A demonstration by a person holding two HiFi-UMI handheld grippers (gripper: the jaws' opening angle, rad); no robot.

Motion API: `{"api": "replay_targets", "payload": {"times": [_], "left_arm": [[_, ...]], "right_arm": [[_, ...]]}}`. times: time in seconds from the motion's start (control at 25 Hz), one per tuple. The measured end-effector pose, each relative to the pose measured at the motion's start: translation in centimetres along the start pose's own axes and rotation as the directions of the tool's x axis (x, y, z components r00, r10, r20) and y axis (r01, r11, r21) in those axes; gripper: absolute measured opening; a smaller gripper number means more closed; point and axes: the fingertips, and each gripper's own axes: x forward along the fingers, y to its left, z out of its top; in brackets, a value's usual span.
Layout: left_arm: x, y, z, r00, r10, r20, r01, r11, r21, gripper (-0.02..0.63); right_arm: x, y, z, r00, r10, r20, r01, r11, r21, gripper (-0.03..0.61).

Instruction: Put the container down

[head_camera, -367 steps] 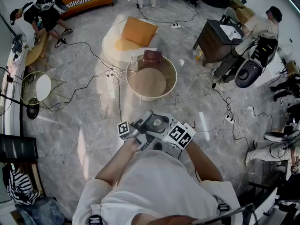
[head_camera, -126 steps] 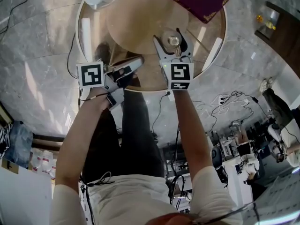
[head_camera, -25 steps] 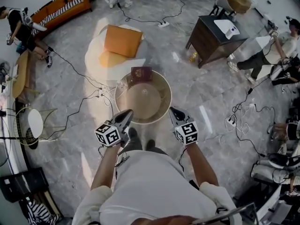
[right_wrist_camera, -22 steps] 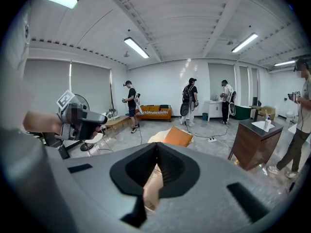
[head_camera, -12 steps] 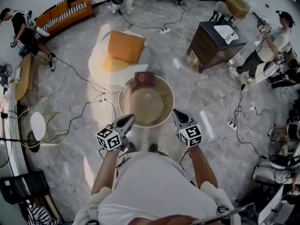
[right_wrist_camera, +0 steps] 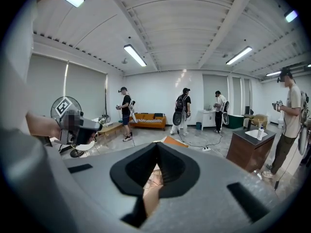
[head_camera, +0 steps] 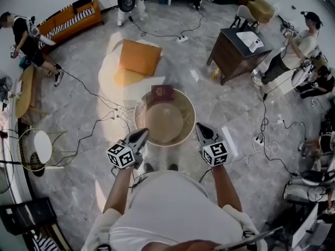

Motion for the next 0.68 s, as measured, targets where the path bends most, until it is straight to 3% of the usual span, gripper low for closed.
{"api": "replay_targets", "payload": {"times": [0.68], "left_arm": [[-1.3,-0.2,1.1,0.999,0.003,0.036,-0.002,1.0,-0.019,0.023]], "right_arm": [[-0.4,1.1,1.2,1.0,0.009,0.005,-0.009,1.0,-0.002,0.0]]}}
